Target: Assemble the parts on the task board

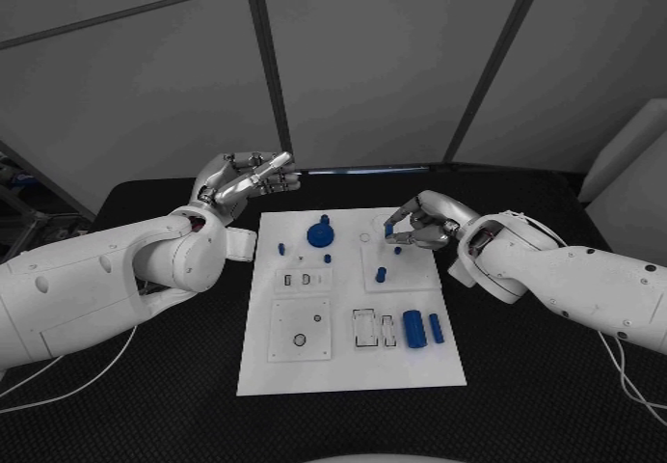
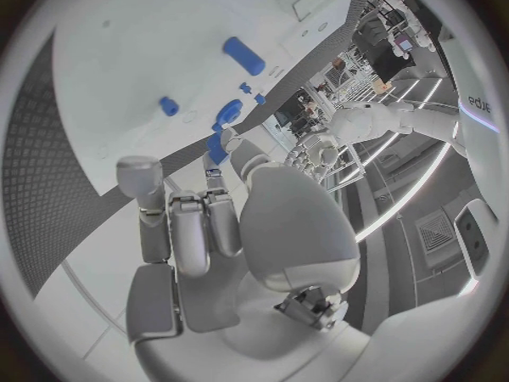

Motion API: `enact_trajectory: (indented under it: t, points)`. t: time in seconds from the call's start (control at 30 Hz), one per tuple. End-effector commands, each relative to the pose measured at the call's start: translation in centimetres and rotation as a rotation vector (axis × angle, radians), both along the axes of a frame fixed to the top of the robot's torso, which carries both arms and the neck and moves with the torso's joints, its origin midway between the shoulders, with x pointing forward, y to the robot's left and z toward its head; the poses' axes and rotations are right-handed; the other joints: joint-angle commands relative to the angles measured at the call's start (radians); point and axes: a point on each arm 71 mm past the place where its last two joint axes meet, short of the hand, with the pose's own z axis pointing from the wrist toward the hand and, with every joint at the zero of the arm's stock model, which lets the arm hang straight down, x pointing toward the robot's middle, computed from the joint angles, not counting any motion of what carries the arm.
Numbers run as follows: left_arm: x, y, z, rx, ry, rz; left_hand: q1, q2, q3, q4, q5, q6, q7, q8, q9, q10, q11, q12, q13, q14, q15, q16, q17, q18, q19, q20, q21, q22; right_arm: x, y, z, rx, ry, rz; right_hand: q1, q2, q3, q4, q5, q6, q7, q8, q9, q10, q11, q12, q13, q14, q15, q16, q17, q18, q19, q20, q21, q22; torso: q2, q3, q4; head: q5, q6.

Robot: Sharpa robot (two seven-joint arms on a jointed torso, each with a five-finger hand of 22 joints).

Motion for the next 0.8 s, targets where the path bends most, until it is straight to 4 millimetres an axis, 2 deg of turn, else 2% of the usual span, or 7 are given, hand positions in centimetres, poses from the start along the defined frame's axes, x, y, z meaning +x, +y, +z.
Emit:
enact_trajectory:
  t: [0.03, 0.23, 0.37, 0.4, 0.43, 0.57, 0.8]
  points:
    - [0.2, -0.1, 0.1, -0.002, -0.005, -0.007, -0.002, 0.007, 0.001, -0.005, 0.005, 0.008, 0.002, -0.003, -0.002, 0.003, 0.003, -0.004, 0.000, 0.005, 0.001, -0.004, -0.001, 0.000, 0.009, 0.000, -0.003, -0.001, -0.6, 1.7, 0.4, -0.038, -0.026, -0.004, 0.000, 0.006, 0.007, 0.000, 0.003, 0.009, -0.002, 0.005, 0.001, 0.018, -0.007, 0.004, 0.144, 0.098, -0.006, 0.004, 0.241, -0.002, 0.002, -0.006, 0.005, 0.002, -0.003, -0.0022, 0.0008, 0.009, -0.004]
    - [0.5, -0.2, -0.1, -0.001, -0.003, -0.004, -0.002, 0.007, 0.001, -0.005, 0.005, 0.008, 0.002, -0.003, -0.002, 0.003, 0.003, -0.004, 0.000, 0.005, 0.001, -0.004, -0.001, 0.000, 0.009, 0.000, -0.003, -0.001, -1.4, 5.9, 0.9, -0.063, -0.067, 0.059, 0.001, 0.006, 0.009, -0.001, 0.003, 0.011, -0.003, 0.006, 0.001, 0.019, -0.008, 0.005, 0.145, 0.098, -0.007, 0.004, 0.241, -0.003, 0.003, -0.006, 0.006, 0.002, -0.008, -0.0047, 0.0015, 0.036, -0.014]
    - [0.7, -0.3, -0.2, 0.000, -0.003, -0.001, -0.001, 0.007, 0.001, -0.006, 0.005, 0.009, 0.001, -0.004, -0.002, 0.003, 0.003, -0.004, 0.000, 0.005, 0.001, -0.004, -0.001, 0.000, 0.010, 0.000, -0.003, -0.001, -1.7, 8.4, 1.0, -0.076, -0.089, 0.094, 0.001, 0.006, 0.010, -0.002, 0.004, 0.012, -0.003, 0.006, 0.001, 0.018, -0.008, 0.004, 0.144, 0.098, -0.007, 0.004, 0.240, -0.003, 0.003, -0.007, 0.006, 0.003, -0.007, -0.0067, 0.0034, 0.043, -0.018]
    - [0.8, -0.3, -0.2, 0.001, -0.003, 0.000, -0.001, 0.007, 0.001, -0.006, 0.005, 0.009, 0.001, -0.004, -0.002, 0.003, 0.003, -0.004, 0.000, 0.005, 0.001, -0.004, -0.001, 0.000, 0.010, 0.000, -0.003, -0.001, -1.8, 8.8, 1.0, -0.078, -0.092, 0.099, 0.001, 0.006, 0.010, -0.002, 0.004, 0.012, -0.003, 0.006, 0.001, 0.018, -0.008, 0.004, 0.144, 0.098, -0.007, 0.004, 0.240, -0.003, 0.003, -0.007, 0.006, 0.003, -0.007, -0.0062, 0.0027, 0.045, -0.019]
    - [0.8, -0.3, -0.2, 0.001, -0.002, 0.001, -0.001, 0.007, 0.001, -0.006, 0.005, 0.009, 0.001, -0.004, -0.002, 0.003, 0.003, -0.004, 0.000, 0.005, 0.001, -0.004, -0.001, 0.000, 0.010, 0.000, -0.003, -0.001, -1.8, 9.4, 1.0, -0.082, -0.097, 0.107, 0.001, 0.006, 0.010, -0.002, 0.004, 0.012, -0.003, 0.006, 0.001, 0.018, -0.008, 0.004, 0.144, 0.098, -0.007, 0.004, 0.240, -0.003, 0.003, -0.007, 0.006, 0.003, -0.007, -0.0075, 0.0029, 0.047, -0.020]
    - [0.9, -0.3, -0.3, 0.002, -0.002, 0.002, -0.001, 0.007, 0.001, -0.006, 0.005, 0.009, 0.001, -0.004, -0.002, 0.003, 0.003, -0.004, 0.000, 0.005, 0.001, -0.004, -0.001, 0.000, 0.010, 0.000, -0.003, -0.001, -2.2, 11.4, 0.9, -0.104, -0.113, 0.134, 0.001, 0.006, 0.011, -0.002, 0.004, 0.013, -0.004, 0.006, 0.001, 0.018, -0.008, 0.004, 0.144, 0.098, -0.007, 0.004, 0.240, -0.002, 0.003, -0.007, 0.006, 0.002, -0.006, -0.0055, 0.0029, 0.055, -0.025]
    - [1.0, -0.4, -0.3, 0.002, -0.002, 0.003, -0.001, 0.007, 0.001, -0.006, 0.005, 0.009, 0.001, -0.004, -0.002, 0.003, 0.003, -0.004, 0.000, 0.005, 0.001, -0.004, -0.001, 0.000, 0.010, 0.000, -0.003, -0.001, -2.4, 13.1, -0.1, -0.155, -0.120, 0.154, 0.001, 0.005, 0.011, -0.002, 0.004, 0.013, -0.003, 0.006, 0.001, 0.018, -0.008, 0.004, 0.143, 0.098, -0.007, 0.004, 0.240, -0.002, 0.003, -0.007, 0.006, 0.002, -0.006, -0.0057, 0.0024, 0.063, -0.031]
